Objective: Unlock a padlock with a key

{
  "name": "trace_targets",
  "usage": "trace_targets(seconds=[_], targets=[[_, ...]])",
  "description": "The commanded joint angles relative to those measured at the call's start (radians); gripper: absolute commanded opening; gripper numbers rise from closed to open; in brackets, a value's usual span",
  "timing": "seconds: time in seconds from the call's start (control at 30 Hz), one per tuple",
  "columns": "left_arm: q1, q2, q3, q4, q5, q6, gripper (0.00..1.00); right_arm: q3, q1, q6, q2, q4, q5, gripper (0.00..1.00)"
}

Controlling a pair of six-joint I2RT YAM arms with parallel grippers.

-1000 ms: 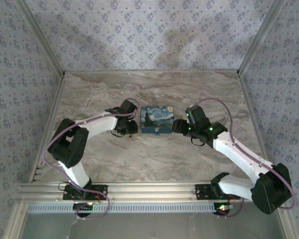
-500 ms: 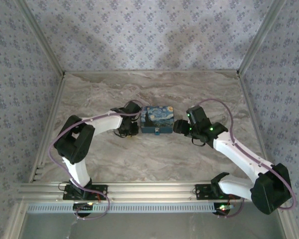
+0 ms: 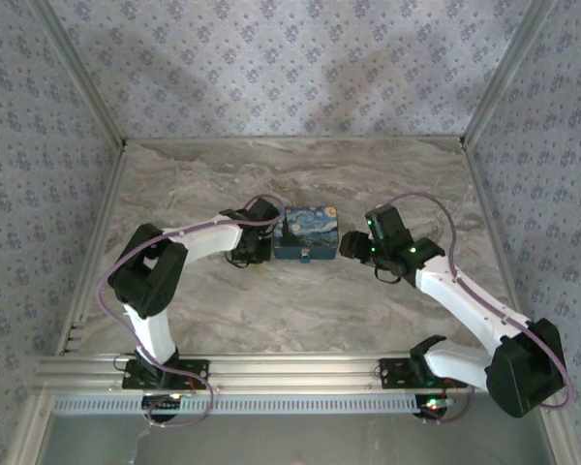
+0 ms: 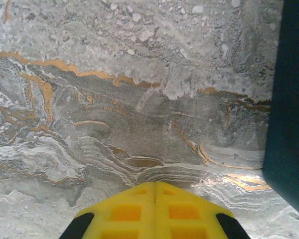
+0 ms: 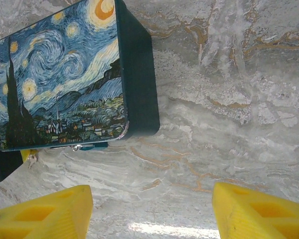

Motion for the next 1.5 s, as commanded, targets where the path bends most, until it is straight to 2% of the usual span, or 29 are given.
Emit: trace_targets(seconds=[0.0, 0.33, 0.47, 0.63, 0.83, 1.17, 1.37, 1.47], targets=[[0.007, -0.032, -0.018, -0.057, -0.020, 0.020, 0.00, -0.011, -0.005, 0.017, -0.019, -0.004, 0.000, 0.67], [0.027, -0.221, -0.002, -0.070, -0.011, 0.052, 0.00, -0.031, 0.004, 0.011, -0.050, 0.042, -0.009, 0.67], [0.026, -0.247, 0.021, -0.095, 0.009, 0.074, 0.00, -0.032, 0.013, 0.011, -0.051, 0.051, -0.009, 0.67], [0.023, -0.197, 0.021, -0.118, 0.050, 0.072, 0.31, -0.039, 0.022, 0.014, -0.052, 0.052, 0.000, 0.68], [0.000, -0.122, -0.006, -0.081, 0.077, 0.018, 0.40, -0.045, 0.020, 0.014, -0.062, 0.042, 0.009, 0.68], [-0.009, -0.019, 0.004, -0.049, 0.050, -0.005, 0.39, -0.061, 0.004, 0.014, -0.085, 0.023, 0.006, 0.68], [-0.008, 0.013, -0.004, -0.045, 0.020, -0.003, 0.28, -0.074, -0.010, 0.021, -0.092, 0.029, 0.000, 0.68], [-0.009, 0.016, -0.011, -0.041, 0.017, 0.002, 0.19, -0.078, -0.013, 0.022, -0.092, 0.034, 0.001, 0.68]])
